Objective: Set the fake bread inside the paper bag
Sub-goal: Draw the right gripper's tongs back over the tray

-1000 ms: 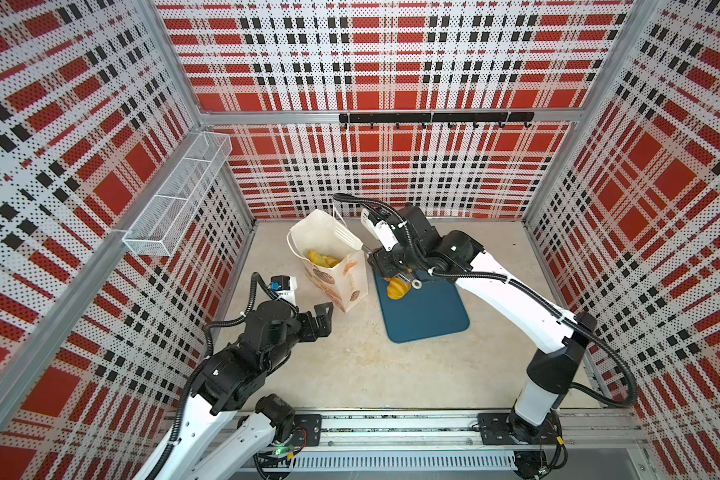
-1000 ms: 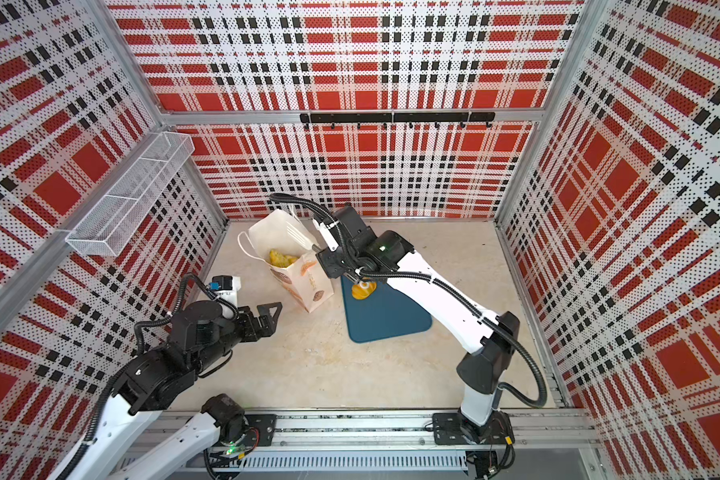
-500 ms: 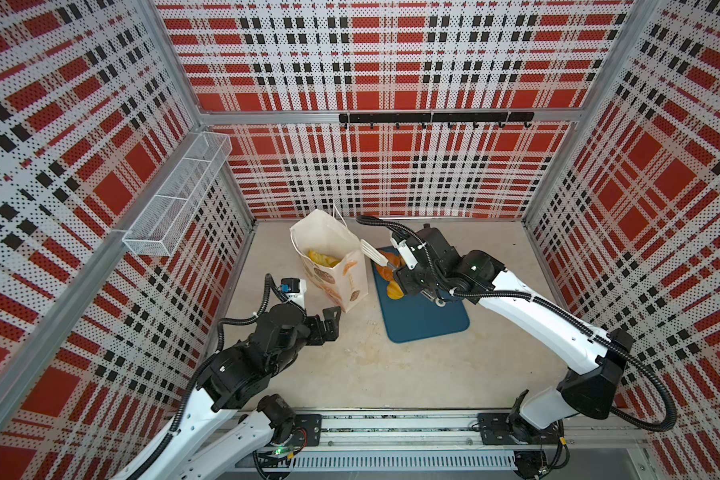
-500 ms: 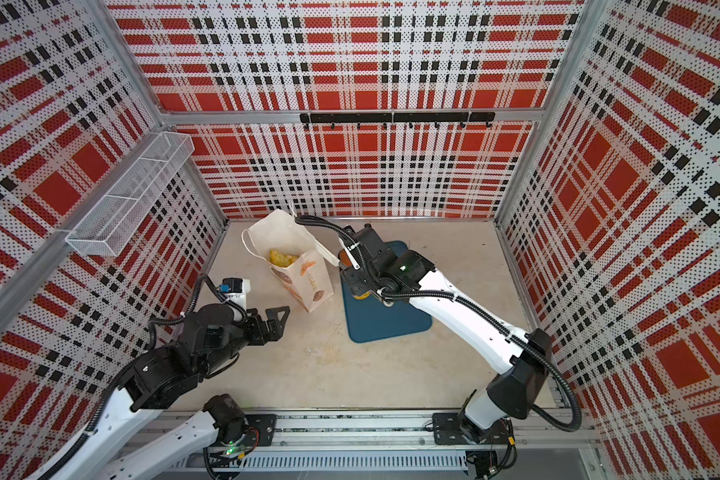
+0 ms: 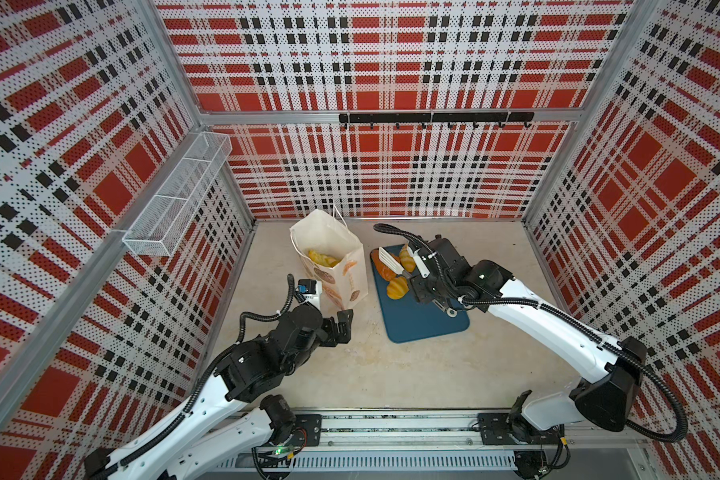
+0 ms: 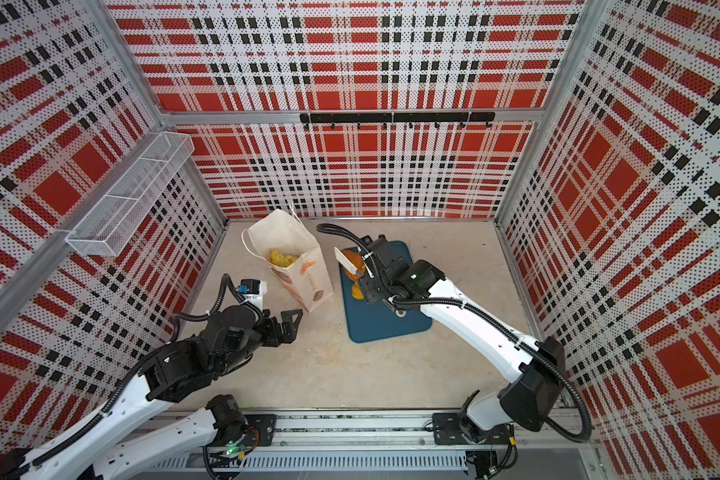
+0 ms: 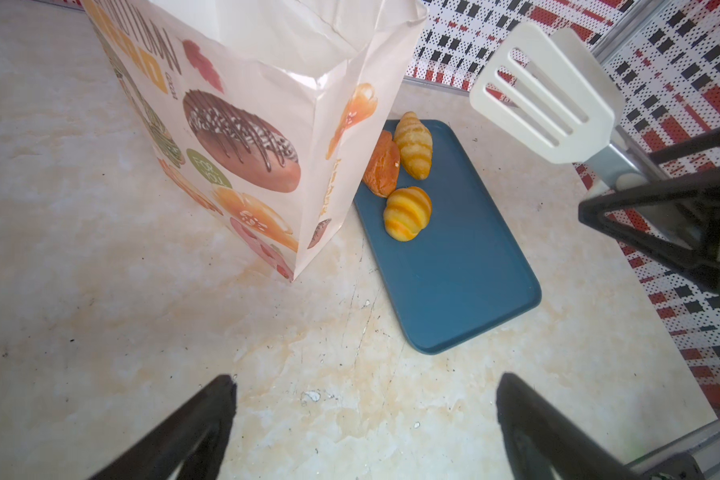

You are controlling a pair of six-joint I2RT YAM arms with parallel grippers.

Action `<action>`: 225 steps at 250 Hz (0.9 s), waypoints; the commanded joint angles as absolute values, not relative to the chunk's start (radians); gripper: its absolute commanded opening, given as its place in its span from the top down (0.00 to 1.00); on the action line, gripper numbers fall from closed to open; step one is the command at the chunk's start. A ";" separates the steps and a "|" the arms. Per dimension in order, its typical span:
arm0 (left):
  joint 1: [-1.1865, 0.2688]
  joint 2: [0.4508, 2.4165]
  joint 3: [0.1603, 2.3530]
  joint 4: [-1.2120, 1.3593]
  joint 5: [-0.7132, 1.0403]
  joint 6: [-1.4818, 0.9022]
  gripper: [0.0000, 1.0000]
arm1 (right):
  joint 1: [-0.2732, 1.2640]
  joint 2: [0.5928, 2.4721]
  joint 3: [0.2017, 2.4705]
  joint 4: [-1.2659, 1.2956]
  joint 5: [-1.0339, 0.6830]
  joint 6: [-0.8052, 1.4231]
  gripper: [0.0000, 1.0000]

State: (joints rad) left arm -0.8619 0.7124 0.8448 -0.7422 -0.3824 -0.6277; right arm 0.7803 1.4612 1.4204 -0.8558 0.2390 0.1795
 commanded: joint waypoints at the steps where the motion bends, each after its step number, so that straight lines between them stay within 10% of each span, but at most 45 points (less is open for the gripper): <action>1: -0.880 0.719 0.828 -0.705 -0.414 -0.655 0.01 | 0.768 1.434 1.387 -0.804 0.260 0.215 0.33; 225: -0.942 0.761 0.751 -0.640 -0.420 -0.706 0.01 | 0.809 1.614 1.280 -0.841 0.249 0.390 0.36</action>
State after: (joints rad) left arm -0.9367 0.7631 0.7643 -0.6624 -0.3992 -0.6918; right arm 0.7803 1.5841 1.2694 -0.8589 0.2371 0.3561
